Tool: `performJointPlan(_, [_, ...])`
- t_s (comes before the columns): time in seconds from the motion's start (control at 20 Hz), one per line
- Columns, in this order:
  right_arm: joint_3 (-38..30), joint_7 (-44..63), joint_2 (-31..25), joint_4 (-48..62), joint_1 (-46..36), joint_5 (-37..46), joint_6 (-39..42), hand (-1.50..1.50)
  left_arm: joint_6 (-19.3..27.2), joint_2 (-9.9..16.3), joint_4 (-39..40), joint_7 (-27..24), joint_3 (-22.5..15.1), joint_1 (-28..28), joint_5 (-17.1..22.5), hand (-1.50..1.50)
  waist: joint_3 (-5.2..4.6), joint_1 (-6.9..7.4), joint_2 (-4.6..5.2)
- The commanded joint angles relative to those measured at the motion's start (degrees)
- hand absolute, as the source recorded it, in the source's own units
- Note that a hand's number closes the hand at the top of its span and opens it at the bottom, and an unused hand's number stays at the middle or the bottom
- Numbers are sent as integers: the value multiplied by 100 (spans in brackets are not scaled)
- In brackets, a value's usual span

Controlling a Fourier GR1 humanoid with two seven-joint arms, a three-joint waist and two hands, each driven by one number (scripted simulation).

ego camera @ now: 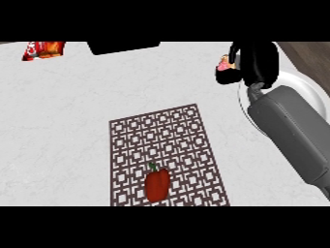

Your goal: Pick the cupcake from the placemat and place it in the plate

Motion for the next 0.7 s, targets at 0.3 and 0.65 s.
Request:
performJointPlan(0.3, [-576, 881, -267, 206, 161, 371, -892, 150, -21, -398, -845, -665, 80, -1664, 263, 0, -73, -126, 105])
performJointPlan(0.65, [-752, 733, -634, 370, 634, 377, -1016, 150, -58, -483, -886, -664, 179, -1720, 227, 0, -53, -145, 168])
